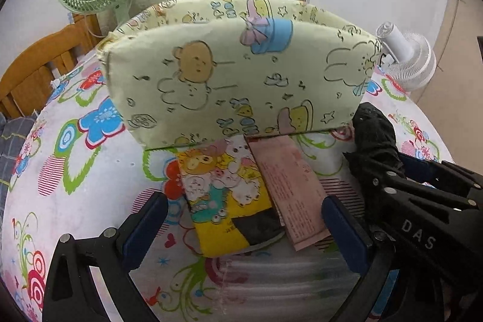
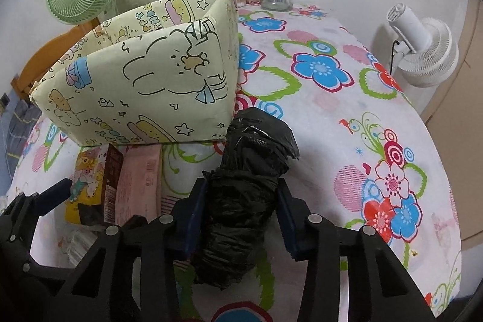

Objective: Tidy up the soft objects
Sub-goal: 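Grasp the black taped bundle with the right gripper while the left gripper approaches the yellow box, then close the left gripper on the yellow cartoon box, then lift the yellow box and black bundle and carry both over the fabric box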

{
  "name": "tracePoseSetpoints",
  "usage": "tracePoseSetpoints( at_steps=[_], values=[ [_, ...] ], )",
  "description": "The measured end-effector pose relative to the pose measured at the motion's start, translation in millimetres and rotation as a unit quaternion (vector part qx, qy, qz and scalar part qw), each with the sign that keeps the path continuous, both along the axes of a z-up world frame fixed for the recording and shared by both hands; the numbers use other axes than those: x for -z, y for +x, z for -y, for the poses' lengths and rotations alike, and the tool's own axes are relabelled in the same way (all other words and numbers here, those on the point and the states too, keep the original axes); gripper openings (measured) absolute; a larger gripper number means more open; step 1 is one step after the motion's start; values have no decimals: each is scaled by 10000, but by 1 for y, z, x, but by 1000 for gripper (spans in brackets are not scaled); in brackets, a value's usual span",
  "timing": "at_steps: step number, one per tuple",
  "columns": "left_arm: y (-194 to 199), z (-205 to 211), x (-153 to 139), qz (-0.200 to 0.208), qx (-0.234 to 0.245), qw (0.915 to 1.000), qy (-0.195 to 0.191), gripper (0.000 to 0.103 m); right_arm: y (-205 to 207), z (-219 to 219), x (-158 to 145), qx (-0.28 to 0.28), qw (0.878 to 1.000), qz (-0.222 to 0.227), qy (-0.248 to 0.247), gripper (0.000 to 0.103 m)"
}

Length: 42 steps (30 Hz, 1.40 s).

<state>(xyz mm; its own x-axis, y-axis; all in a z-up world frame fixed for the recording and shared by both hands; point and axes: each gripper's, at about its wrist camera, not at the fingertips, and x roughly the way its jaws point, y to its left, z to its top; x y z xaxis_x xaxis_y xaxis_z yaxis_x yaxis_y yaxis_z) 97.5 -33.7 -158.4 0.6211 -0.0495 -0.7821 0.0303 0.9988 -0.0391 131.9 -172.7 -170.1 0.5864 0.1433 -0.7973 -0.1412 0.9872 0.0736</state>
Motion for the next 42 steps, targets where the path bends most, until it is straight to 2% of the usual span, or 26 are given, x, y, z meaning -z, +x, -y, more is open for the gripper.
tracePoseSetpoints(
  at_steps=[12, 15, 19, 23, 26, 28, 30, 42],
  values=[
    [-6, -24, 2, 6, -257, 9997, -7, 97, -23, -23, -14, -185, 9997, 160, 2, 46],
    [-6, -27, 4, 20, -318, 9995, -32, 96, -24, -29, -15, -234, 9996, 165, 12, 46],
    [-3, -27, 5, 21, -316, 9995, -28, 89, -24, -36, -15, -279, 9995, 176, 5, 46],
    [2, -26, 7, 36, -321, 9995, 50, 89, -21, -40, -15, -301, 9994, 172, -36, 46],
    [2, -24, 5, 67, -237, 9997, 17, 74, -20, -42, -14, -312, 9993, 180, -22, 46],
    [2, -23, 3, 58, -157, 9998, -52, 59, -20, -43, -14, -335, 9993, 193, 6, 46],
    [2, -23, 1, 56, -149, 9998, -109, 52, -21, -43, -16, -354, 9991, 222, 30, 46],
    [-18, -20, -20, 375, -290, 9989, 3, 50, -35, -44, -32, -457, 9977, 486, 141, 46]
  ],
)
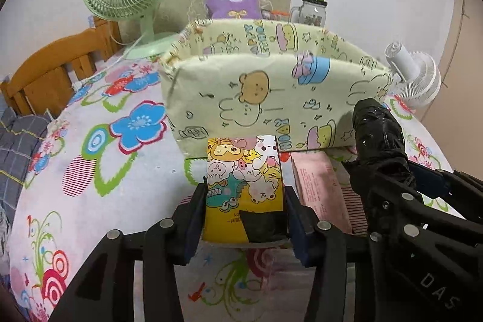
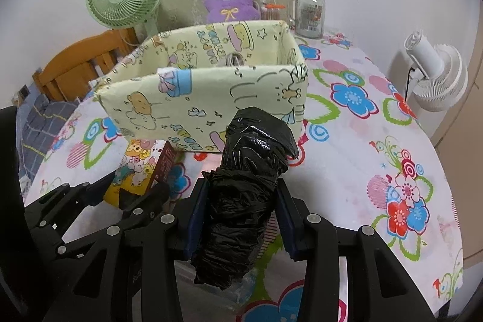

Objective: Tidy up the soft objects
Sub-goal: 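Lift the yellow box and black bundle and carry both over the fabric box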

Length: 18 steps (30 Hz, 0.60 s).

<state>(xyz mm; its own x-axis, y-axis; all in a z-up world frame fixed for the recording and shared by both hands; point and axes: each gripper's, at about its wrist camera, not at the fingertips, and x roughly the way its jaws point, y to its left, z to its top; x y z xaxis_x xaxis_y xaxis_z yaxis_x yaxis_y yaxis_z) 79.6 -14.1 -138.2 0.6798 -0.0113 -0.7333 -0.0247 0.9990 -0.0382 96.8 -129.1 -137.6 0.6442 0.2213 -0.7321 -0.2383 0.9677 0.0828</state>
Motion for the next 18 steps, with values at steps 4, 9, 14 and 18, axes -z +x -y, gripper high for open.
tracePoseSetpoints(
  at_steps=[4, 9, 14, 18],
  values=[
    [-7, 0, -9, 112, -39, 9999, 27, 50, -7, 0, -10, -38, 9999, 119, 47, 46],
    [-15, 2, -22, 223, -18, 9997, 49, 50, -16, 1, -21, -51, 9996, 249, 84, 46],
    [-22, 6, -39, 384, 28, 9992, 102, 50, -24, 4, -35, -31, 9991, 400, 149, 46],
    [-26, 8, -52, 502, 33, 9986, 139, 50, -31, 7, -47, -2, 9984, 512, 250, 46]
  ],
)
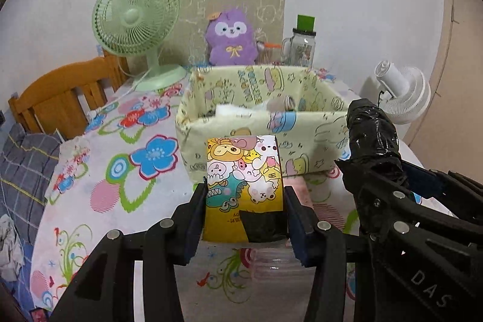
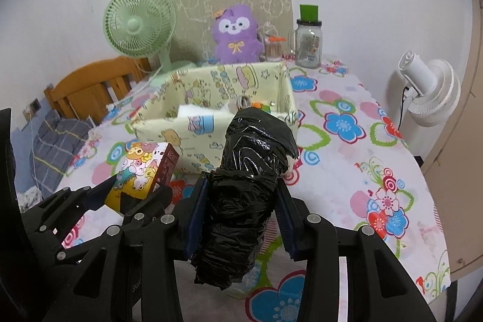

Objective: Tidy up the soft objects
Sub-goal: 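Lift the yellow box and black bundle and carry both over the fabric box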

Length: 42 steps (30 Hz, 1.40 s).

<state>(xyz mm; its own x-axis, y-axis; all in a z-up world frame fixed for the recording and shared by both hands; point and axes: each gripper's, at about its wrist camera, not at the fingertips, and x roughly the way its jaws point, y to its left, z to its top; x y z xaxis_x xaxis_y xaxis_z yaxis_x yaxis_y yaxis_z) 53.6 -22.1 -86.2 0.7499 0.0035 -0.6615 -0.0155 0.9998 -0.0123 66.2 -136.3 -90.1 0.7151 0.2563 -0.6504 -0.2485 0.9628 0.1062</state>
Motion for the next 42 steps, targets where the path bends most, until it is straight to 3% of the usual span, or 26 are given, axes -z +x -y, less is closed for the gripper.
tracePoseSetpoints(
  at_steps=[20, 42],
  values=[
    [-10, 1, -43, 313, 7, 9995, -98, 50, -15, 4, -48, -53, 9992, 371, 98, 46],
    [12, 5, -74, 496, 152, 9986, -98, 51, 4, 5, -79, 16, 9981, 593, 139, 46]
  ],
)
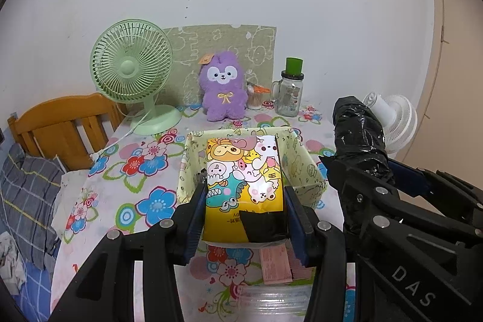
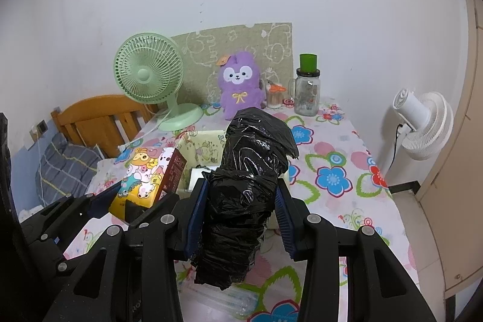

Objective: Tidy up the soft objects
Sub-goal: 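Lift the yellow box and black bundle and carry both over the fabric box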

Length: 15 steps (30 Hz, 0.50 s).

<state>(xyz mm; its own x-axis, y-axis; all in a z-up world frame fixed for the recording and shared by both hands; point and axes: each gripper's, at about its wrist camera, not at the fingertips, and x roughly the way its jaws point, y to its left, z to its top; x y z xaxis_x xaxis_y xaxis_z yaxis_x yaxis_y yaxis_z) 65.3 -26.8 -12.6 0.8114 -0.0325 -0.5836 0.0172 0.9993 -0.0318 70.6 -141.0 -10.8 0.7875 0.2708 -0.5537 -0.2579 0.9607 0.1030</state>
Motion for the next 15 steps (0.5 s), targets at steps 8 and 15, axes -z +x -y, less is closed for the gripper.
tracePoseSetpoints(
  at_steps=[8, 15],
  values=[
    [16, 1, -2, -25, 28, 10000, -7, 51, 16, -2, -3, 22, 10000, -21, -31, 46],
    [31, 1, -1, -57, 28, 10000, -51, 51, 32, -4, -4, 45, 9999, -47, -78, 46]
  ],
)
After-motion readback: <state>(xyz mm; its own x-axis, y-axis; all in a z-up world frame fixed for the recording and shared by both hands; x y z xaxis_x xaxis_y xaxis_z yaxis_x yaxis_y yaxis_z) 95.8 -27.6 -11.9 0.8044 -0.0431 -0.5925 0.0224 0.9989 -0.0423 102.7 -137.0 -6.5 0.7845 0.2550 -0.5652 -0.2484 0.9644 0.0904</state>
